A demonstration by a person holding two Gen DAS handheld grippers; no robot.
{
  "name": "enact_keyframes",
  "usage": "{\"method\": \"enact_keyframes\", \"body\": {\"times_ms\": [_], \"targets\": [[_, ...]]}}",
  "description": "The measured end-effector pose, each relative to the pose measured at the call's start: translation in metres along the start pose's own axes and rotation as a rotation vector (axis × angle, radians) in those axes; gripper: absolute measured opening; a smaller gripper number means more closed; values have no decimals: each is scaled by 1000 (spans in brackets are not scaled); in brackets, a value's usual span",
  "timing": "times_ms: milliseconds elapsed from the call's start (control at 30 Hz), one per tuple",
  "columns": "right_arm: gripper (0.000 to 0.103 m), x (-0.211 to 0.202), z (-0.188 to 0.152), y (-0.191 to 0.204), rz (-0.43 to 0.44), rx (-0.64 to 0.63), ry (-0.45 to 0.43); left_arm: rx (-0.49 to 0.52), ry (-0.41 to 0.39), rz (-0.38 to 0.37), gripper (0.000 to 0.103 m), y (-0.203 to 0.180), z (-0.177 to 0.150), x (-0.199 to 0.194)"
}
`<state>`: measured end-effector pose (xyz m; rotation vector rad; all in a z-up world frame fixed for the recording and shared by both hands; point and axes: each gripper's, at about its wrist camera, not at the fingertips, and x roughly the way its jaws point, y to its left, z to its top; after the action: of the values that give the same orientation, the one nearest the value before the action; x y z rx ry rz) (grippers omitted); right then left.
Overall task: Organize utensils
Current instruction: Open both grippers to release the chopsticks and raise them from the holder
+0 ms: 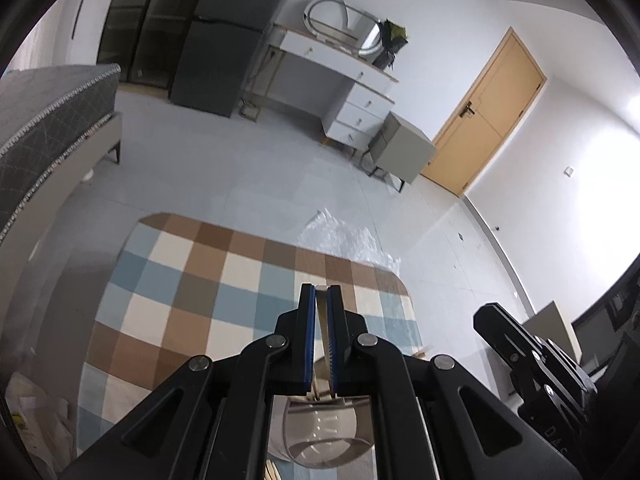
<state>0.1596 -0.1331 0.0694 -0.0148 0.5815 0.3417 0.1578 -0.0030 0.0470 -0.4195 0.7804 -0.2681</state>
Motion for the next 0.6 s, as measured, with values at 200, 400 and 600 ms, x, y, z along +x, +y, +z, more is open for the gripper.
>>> {"method": "enact_keyframes", "body": {"times_ms": [200,400,600], "targets": [[10,-6,-11,-5,-8,46,17,17,63,-7,15,-4,-4,-3],[33,-24,-22,-18,-52,121,10,14,42,24,47,-5,-10,-24],[49,-49,-34,-21,-85,162,-9,14,11,86,52,-6,-14,-45]]}}
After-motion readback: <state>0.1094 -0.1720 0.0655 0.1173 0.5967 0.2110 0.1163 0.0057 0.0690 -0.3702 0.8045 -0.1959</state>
